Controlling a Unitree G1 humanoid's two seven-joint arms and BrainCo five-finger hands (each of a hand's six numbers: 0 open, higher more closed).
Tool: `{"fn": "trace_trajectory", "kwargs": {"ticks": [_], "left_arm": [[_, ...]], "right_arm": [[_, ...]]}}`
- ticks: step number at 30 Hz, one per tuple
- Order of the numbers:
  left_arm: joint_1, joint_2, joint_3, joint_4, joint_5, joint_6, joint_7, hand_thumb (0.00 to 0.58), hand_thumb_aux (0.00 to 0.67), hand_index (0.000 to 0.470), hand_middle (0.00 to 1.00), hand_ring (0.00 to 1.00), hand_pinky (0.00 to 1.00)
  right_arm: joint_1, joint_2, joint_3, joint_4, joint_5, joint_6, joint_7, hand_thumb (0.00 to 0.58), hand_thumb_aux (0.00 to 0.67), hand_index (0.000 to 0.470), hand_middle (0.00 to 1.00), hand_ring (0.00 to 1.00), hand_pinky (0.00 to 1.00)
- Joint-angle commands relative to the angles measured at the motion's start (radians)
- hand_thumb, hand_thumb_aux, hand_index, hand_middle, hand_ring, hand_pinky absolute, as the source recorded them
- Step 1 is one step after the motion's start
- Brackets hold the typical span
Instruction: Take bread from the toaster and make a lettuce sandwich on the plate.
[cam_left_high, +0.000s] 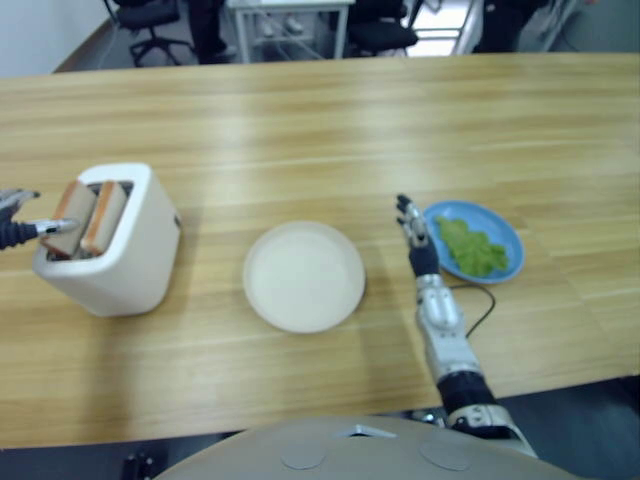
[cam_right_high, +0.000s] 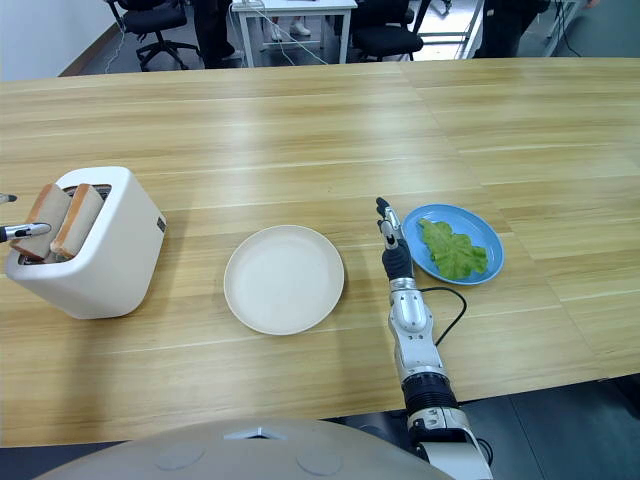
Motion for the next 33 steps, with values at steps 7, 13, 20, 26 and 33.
{"fn": "trace_trajectory", "kwargs": {"ticks": [7,13,20,26,33], "left_arm": [[0.043,0.003,-0.038,-0.107,0.104,0.068,-0.035,0.0,0.0,0.0,0.0,0.0,0.0],[0.07,0.016,-0.053,-0.154,0.176,0.098,-0.061,0.0,0.0,0.0,0.0,0.0,0.0],[0.066,0.018,-0.05,-0.173,0.228,0.107,-0.068,0.0,0.0,0.0,0.0,0.0,0.0],[0.051,0.004,-0.051,-0.161,0.235,0.122,-0.081,0.532,0.478,0.328,0.0,0.0,0.0],[0.011,-0.019,-0.05,-0.178,0.216,0.102,-0.046,0.58,0.67,0.46,0.0,0.0,0.0]], "right_arm": [[0.011,-0.007,-0.008,-0.015,0.011,0.026,0.004,0.0,0.0,0.0,0.0,0.0,0.0],[0.019,-0.009,-0.007,-0.016,0.011,0.03,0.004,0.0,0.0,0.0,0.0,0.0,0.0],[0.03,-0.008,-0.008,-0.024,0.012,0.033,0.001,0.0,0.0,0.0,0.0,0.0,0.0],[0.036,-0.007,-0.008,-0.028,0.011,0.036,-0.001,0.0,0.0,0.0,0.0,0.0,0.0],[0.046,-0.006,-0.008,-0.033,0.01,0.041,-0.004,0.0,0.0,0.0,0.0,0.0,0.0]]}}
